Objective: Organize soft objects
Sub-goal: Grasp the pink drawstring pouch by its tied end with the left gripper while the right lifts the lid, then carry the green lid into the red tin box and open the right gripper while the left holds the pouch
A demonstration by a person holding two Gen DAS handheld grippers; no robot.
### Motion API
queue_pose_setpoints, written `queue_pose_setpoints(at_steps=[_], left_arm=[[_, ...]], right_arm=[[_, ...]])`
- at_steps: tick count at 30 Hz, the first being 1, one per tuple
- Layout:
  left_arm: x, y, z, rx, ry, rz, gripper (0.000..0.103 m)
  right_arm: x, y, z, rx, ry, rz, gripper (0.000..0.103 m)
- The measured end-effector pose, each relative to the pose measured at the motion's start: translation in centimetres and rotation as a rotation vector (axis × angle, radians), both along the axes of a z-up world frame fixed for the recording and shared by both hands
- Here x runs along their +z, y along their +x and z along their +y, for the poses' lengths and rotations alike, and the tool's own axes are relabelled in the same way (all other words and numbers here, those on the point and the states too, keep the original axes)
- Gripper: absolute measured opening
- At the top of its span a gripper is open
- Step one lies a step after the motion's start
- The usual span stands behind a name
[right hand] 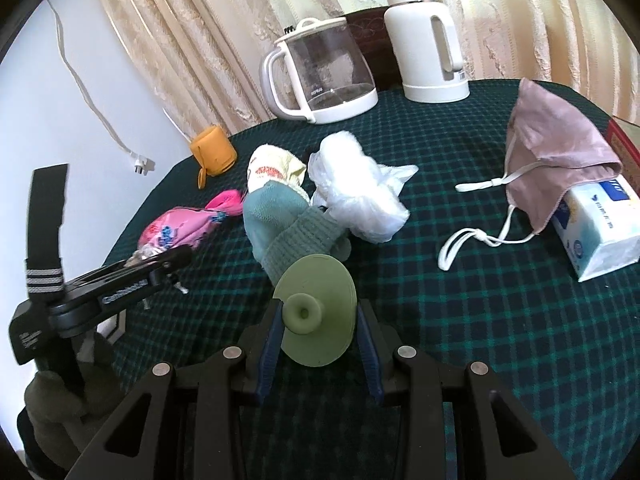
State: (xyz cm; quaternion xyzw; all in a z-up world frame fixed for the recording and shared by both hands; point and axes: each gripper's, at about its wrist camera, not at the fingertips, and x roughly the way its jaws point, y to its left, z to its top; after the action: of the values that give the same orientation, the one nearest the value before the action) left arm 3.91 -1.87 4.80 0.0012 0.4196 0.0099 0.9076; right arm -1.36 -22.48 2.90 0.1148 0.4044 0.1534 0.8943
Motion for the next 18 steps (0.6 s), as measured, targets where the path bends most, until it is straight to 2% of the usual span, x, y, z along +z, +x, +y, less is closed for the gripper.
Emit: queue_pose_setpoints(at_steps=[9,18], left_arm=[[2.8,-2.3,-1.0,-0.007,0.001,-0.071,0.045],[4.1,-3.4,-2.7,-0.032,0.007,-0.102,0.045]], right_arm=[[1.4,-1.5,-2.5,-0.062,0.013,-0.041,0.038],[3.1,-2.0,-6.7,-0.177,0.013,-0.099,0.038]])
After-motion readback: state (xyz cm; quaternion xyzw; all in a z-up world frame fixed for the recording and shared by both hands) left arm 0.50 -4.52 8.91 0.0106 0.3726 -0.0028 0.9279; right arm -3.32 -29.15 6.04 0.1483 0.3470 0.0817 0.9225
